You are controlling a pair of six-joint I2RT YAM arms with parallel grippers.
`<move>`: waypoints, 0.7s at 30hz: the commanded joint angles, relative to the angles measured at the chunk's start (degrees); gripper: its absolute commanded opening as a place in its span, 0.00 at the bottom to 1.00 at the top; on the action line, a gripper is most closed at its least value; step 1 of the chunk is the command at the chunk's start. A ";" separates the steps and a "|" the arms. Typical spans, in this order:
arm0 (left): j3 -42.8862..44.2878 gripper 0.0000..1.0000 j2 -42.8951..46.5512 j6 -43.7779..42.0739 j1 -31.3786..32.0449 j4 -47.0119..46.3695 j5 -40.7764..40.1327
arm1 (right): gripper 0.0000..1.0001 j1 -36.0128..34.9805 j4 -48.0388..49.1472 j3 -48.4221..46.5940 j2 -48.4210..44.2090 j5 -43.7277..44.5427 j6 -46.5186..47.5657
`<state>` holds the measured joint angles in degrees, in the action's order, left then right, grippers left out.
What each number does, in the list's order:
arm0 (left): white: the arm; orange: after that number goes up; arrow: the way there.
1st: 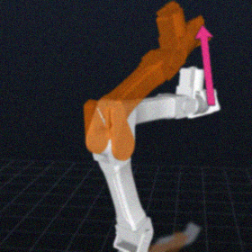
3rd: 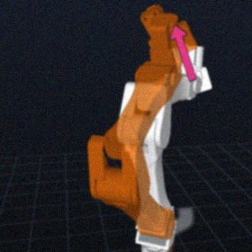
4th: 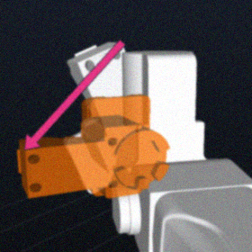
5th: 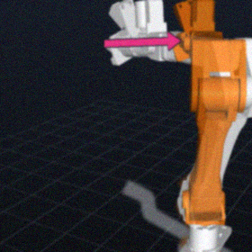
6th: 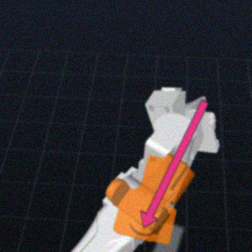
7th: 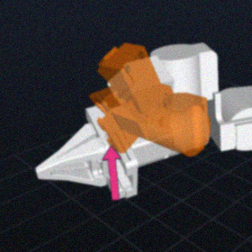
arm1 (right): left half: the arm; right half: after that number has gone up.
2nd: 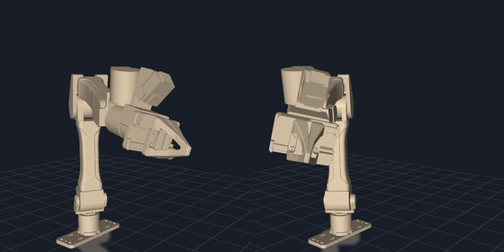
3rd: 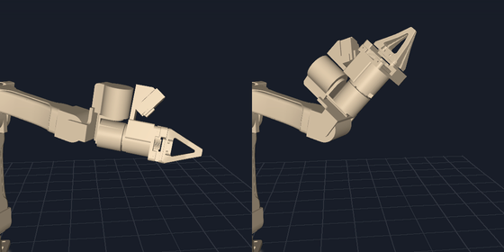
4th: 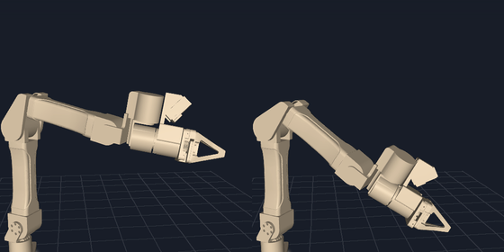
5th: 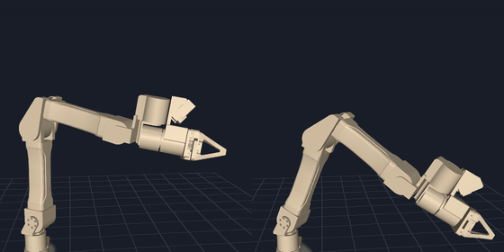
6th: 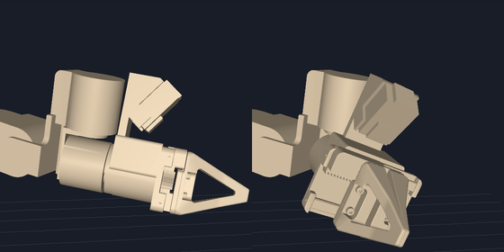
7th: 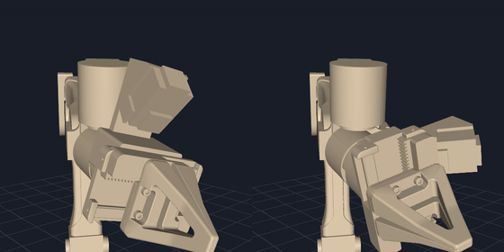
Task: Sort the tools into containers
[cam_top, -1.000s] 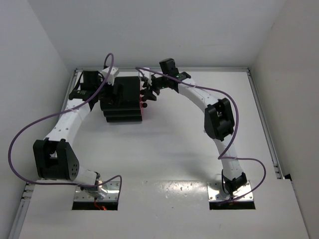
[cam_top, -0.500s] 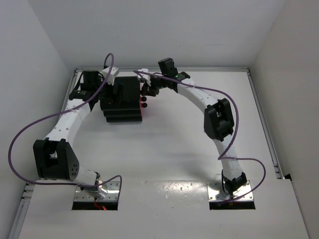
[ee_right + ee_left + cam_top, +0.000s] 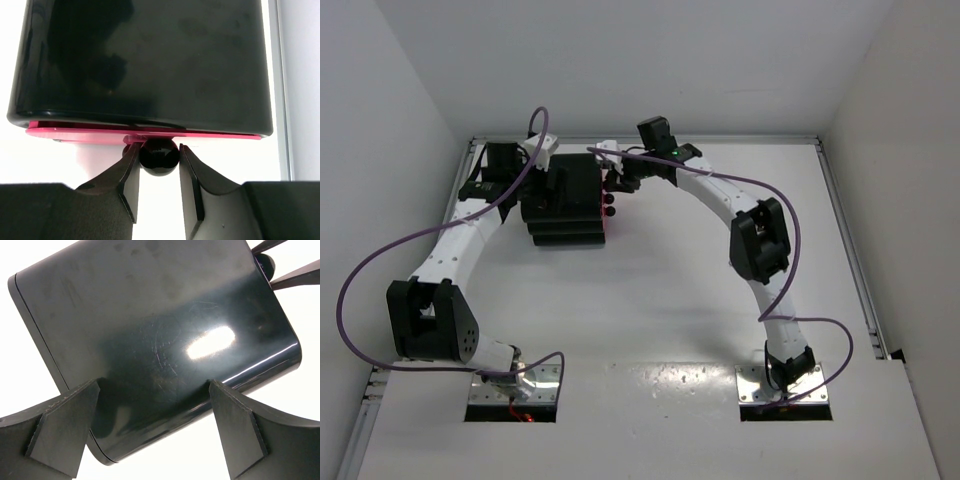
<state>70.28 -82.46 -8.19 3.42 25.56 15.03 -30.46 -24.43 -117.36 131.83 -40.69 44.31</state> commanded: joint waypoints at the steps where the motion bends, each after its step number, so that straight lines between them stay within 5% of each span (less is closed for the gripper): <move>1: -1.46 0.99 -1.74 2.30 0.71 3.62 -0.70 | 0.14 1.10 -1.50 -0.24 -3.60 1.84 2.27; 21: -0.94 0.99 -2.79 2.30 0.71 3.62 -1.23 | 0.09 7.43 -4.05 10.40 -12.82 1.31 4.99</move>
<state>70.28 -82.72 -7.42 3.46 24.95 14.63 -24.05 -29.67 -107.57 123.55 -39.48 47.62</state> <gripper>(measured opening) 0.990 0.326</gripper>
